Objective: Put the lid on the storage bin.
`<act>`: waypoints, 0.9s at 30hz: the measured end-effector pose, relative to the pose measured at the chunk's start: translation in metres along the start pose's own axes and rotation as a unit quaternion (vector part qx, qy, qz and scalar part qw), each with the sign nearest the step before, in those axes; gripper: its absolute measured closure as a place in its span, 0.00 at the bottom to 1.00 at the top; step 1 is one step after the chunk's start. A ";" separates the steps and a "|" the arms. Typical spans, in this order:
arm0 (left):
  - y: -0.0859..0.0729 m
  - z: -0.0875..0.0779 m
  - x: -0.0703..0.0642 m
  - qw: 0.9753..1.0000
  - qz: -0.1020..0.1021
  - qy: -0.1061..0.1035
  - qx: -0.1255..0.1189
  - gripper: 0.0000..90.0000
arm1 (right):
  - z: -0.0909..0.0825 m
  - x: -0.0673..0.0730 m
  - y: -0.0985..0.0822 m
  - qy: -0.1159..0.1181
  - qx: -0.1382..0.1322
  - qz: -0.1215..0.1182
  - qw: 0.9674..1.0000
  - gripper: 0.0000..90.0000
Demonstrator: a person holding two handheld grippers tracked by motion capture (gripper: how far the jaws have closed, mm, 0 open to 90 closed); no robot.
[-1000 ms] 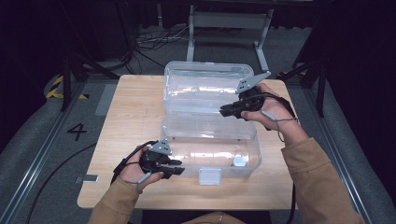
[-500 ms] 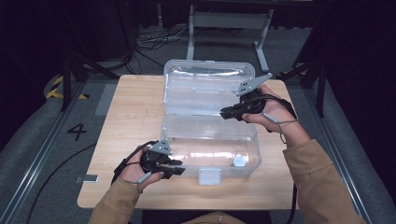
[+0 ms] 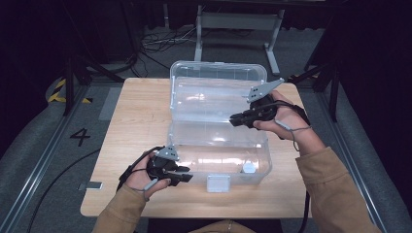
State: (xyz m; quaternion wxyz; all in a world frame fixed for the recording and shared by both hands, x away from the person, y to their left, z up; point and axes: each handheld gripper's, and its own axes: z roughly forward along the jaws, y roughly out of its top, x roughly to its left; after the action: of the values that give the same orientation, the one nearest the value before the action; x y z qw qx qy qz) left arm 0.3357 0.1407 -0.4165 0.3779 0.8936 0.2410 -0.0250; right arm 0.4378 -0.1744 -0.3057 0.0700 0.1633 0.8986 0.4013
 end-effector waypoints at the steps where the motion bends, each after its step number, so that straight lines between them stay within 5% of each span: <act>1: 0.000 0.000 0.000 1.000 0.000 0.000 0.000 0.76 | 0.000 0.001 0.000 0.000 0.001 0.001 1.000 0.92; 27: 0.001 0.004 0.000 1.000 0.004 0.006 0.012 0.77 | -0.004 0.012 -0.005 0.006 0.004 -0.014 1.000 0.93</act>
State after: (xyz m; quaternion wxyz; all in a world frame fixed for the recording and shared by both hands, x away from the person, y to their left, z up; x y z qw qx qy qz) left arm 0.3369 0.1373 -0.4183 0.3658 0.8991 0.2394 -0.0206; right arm 0.4239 -0.1760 -0.3069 0.0699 0.1488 0.9026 0.3979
